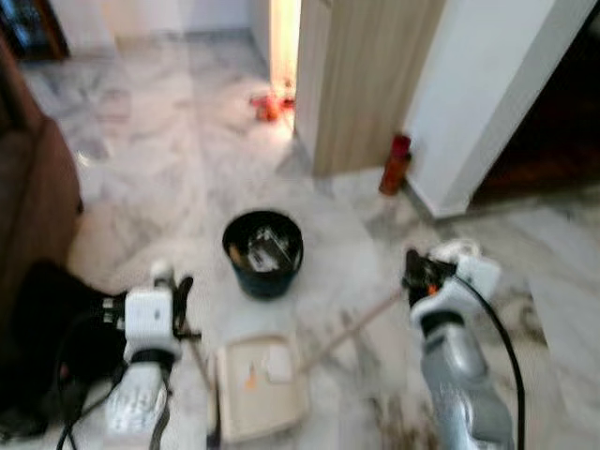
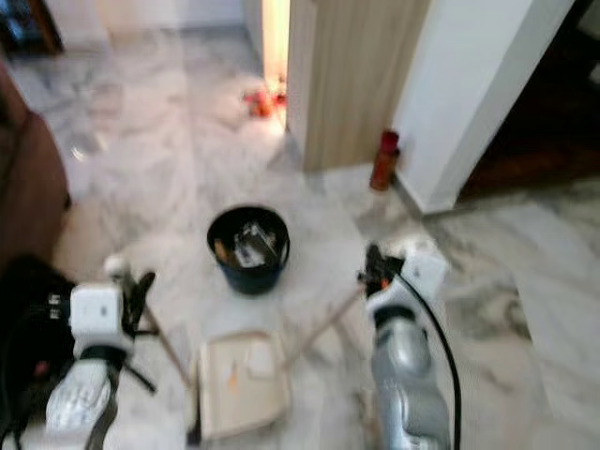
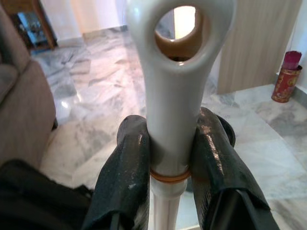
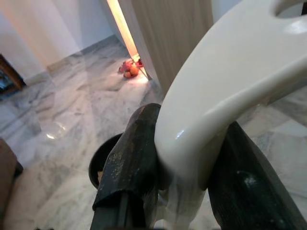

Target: Sweep floor

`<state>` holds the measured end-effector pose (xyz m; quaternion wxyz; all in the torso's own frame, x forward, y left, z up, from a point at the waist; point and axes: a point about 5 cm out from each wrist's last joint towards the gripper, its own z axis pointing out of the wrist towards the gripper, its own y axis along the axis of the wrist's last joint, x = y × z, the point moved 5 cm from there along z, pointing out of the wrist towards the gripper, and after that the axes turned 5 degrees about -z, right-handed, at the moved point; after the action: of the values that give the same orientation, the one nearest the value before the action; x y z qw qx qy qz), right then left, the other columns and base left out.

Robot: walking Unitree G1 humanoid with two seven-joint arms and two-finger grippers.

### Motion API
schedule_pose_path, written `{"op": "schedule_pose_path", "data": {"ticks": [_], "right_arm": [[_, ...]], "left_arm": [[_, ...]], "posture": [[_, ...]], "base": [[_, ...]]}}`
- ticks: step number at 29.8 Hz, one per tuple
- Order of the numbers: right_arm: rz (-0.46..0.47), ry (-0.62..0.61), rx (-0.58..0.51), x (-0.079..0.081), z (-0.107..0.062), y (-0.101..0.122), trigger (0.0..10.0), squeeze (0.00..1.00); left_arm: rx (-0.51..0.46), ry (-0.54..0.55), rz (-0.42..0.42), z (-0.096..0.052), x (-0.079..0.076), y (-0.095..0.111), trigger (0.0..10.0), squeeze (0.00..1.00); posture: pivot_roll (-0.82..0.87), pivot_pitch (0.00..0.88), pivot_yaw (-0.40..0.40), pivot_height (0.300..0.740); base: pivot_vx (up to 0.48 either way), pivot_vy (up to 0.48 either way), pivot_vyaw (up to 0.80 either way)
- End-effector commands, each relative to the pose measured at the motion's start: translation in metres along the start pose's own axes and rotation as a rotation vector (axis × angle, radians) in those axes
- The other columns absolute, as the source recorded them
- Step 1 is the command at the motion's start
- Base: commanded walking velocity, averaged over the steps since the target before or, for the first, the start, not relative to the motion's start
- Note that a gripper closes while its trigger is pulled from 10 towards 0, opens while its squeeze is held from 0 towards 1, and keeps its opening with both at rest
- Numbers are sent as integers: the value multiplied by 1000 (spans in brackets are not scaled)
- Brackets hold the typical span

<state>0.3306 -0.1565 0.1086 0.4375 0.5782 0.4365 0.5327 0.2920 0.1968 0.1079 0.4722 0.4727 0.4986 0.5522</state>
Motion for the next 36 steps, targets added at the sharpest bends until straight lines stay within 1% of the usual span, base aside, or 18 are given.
{"op": "schedule_pose_path", "data": {"ticks": [1, 4, 11, 23, 24, 28, 30, 31, 36], "right_arm": [[1, -11, -35, -5, 0, 9, 10000, 0], [0, -8, -39, -4, 1, 11, 10000, 0], [1, -4, -47, -3, 2, 13, 10000, 0], [-26, 2, -75, -2, 1, 20, 10000, 0], [-38, 5, -84, -2, 1, 22, 10000, 0], [-40, 17, -113, 0, 0, 30, 10000, 0], [-38, 26, -145, 3, 0, 41, 10000, 0], [-38, 26, -145, 3, 0, 41, 10000, 0], [-26, 33, -202, 8, 2, 59, 10000, 0]], "left_arm": [[-34, -4, -4, 0, -3, 8, 10000, 0], [-34, -5, -4, 1, -4, 8, 10000, 0], [-39, -10, -3, 2, -5, 8, 10000, 0], [-37, -3, 4, 1, -3, 8, 10000, 0], [-37, -3, 5, 1, -3, 8, 10000, 0], [-37, -2, 6, 1, -3, 8, 10000, 0], [-38, -4, 7, 1, -2, 8, 10000, 0], [-38, -4, 7, 1, -2, 8, 10000, 0], [-40, -4, 8, 2, -2, 8, 10000, 0]], "posture": [[71, 94, -10, 740], [71, 92, -11, 740], [69, 91, -11, 740], [71, 98, -8, 740], [70, 99, -7, 740], [69, 101, -5, 740], [70, 102, -3, 740], [70, 102, -3, 740], [69, 103, -2, 740]], "base": [[390, 0, 0], [367, 0, 0], [0, 0, 0], [0, 0, 0], [0, 0, 0], [0, 0, 0], [0, 0, 0], [0, 0, 0], [0, 0, 0]]}}
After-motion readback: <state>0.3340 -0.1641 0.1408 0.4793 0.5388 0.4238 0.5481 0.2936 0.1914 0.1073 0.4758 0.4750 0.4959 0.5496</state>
